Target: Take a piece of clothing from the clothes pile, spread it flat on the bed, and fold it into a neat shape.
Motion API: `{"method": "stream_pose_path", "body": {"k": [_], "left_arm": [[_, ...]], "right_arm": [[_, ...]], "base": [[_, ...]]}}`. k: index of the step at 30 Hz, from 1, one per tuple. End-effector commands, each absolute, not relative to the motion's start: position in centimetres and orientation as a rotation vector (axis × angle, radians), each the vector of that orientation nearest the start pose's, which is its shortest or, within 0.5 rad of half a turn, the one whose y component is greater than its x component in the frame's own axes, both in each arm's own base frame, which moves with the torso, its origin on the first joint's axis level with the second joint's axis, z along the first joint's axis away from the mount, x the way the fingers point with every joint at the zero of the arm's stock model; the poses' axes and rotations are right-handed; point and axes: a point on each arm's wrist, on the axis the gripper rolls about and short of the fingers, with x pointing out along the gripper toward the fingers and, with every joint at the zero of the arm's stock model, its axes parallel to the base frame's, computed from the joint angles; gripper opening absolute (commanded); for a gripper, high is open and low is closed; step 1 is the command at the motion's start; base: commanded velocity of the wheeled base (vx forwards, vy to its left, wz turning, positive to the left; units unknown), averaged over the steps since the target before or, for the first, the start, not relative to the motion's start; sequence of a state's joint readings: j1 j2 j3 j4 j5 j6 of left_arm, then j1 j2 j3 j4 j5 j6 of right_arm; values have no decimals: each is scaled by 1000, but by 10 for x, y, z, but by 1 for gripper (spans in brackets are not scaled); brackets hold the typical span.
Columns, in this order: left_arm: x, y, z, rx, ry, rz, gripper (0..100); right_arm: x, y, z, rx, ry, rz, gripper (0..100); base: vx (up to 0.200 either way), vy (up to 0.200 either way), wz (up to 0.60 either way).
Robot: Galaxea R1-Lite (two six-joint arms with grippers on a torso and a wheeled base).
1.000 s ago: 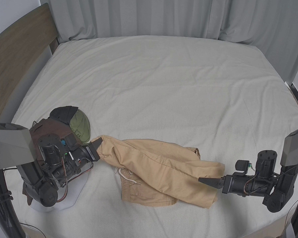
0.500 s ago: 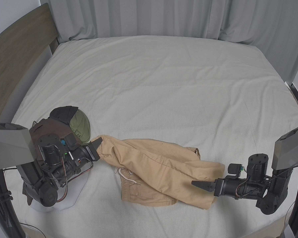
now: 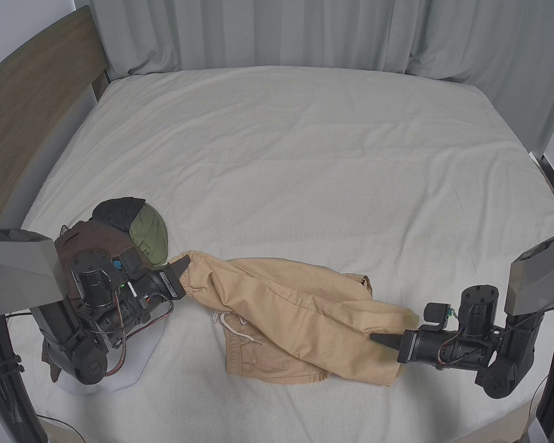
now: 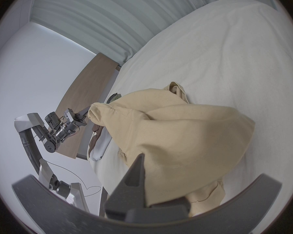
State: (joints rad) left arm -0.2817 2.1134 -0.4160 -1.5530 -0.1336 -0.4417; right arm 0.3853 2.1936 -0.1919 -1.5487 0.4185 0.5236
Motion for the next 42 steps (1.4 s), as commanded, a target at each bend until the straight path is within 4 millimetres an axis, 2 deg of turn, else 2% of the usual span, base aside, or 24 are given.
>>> {"method": "stream_pose_path", "body": {"k": [1, 8, 15, 26, 33, 42], "left_arm": [[298, -89, 61, -427, 220, -378, 0], [299, -89, 68, -431, 200, -411, 0], [308, -74, 76, -437, 162, -421, 0], [297, -59, 102, -430, 113, -537, 0], [288, -49, 116, -420, 87, -605, 0], [290, -46, 126, -413, 46, -617, 0]], "right_arm": [[239, 105, 16, 496, 631, 653, 0], [241, 105, 38, 496, 539, 681, 0], [246, 107, 57, 495, 449, 708, 0], [246, 109, 79, 488, 355, 744, 0], [244, 110, 85, 487, 334, 756, 0], [244, 111, 90, 493, 314, 763, 0]], "base": [[0, 0, 0], [0, 0, 0], [0, 0, 0], [0, 0, 0], [0, 0, 0], [0, 0, 0]]}}
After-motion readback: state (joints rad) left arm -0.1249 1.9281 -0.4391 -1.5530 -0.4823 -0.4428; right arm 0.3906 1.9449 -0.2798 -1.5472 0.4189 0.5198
